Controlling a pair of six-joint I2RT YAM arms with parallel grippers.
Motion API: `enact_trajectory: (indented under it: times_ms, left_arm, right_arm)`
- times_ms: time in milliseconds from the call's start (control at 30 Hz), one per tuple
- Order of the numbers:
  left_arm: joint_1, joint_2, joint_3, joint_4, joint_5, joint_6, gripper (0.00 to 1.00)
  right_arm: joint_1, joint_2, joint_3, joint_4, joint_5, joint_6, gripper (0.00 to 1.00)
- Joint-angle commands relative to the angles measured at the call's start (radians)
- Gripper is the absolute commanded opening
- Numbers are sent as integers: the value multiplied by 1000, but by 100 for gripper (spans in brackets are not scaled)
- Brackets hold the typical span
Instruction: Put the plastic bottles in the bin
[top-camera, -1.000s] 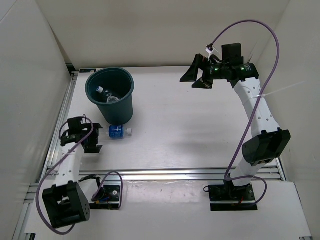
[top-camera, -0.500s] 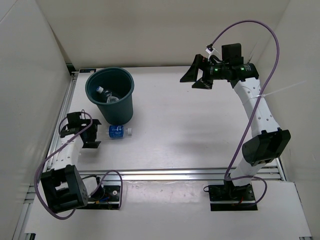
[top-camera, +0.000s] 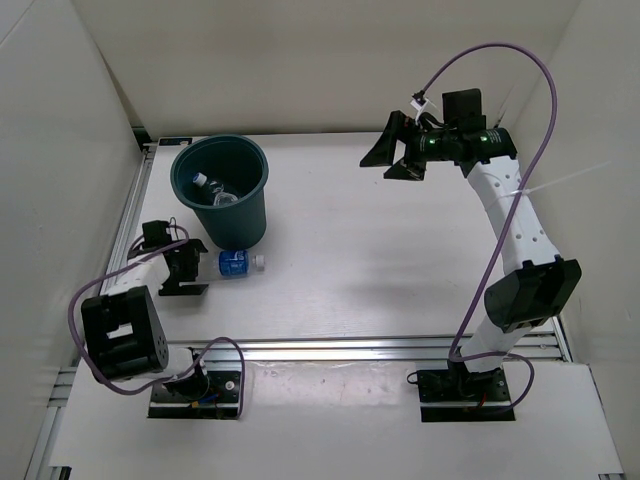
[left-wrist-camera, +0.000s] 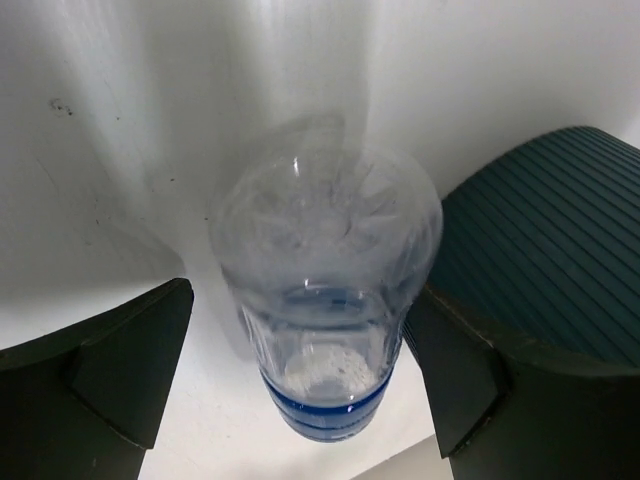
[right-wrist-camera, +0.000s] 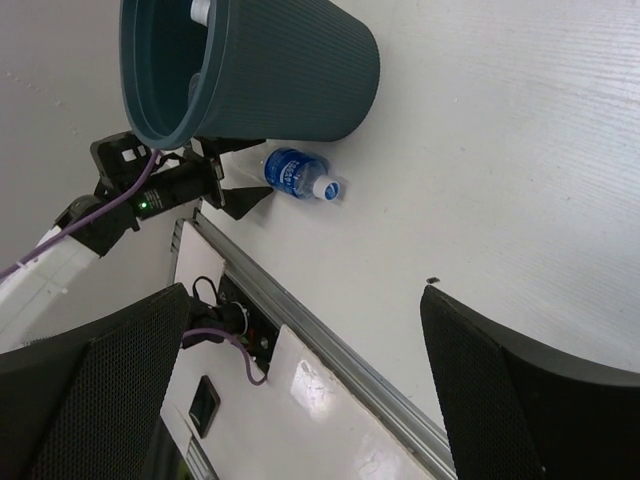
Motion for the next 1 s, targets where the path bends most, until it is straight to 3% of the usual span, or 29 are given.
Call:
enact_trajectory:
  times_ms: [0, 133, 167, 300, 433, 567, 633, 700, 833, 967]
  left_arm:
    - [-5, 2, 0, 23, 39, -43, 100]
    - [16, -68, -54, 23, 57, -31, 85]
    - [31, -91, -96, 23, 76, -31, 75]
    - [71, -264, -166, 23, 120, -16, 59]
    - [71, -390, -109, -88, 166, 66, 46]
    - [71, -496, 110, -362, 20, 164, 45]
    - [71, -522, 291, -480, -42, 233, 43]
    - [71, -523, 418, -526, -122, 282, 43]
    - [71, -445, 740, -513, -200, 362, 43]
    - [71, -305, 900, -364, -170, 409, 48]
  right_arm:
    - [-11, -39, -11, 15, -1, -27, 100]
    - [-11, -39, -30, 15, -1, -27, 100]
    - [-11, -39, -30, 15, -1, -27, 100]
    - [-11, -16, -30, 15, -23, -9, 100]
    - [-11, 9, 8, 25, -34, 0, 100]
    - [-11, 42, 31, 35, -63, 19, 100]
    - [-11, 52, 41, 35, -73, 28, 100]
    - [-11, 64, 41, 45, -73, 28, 100]
    - [-11, 82, 50, 45, -95, 39, 100]
    - [-11, 102, 61, 54, -116, 57, 100]
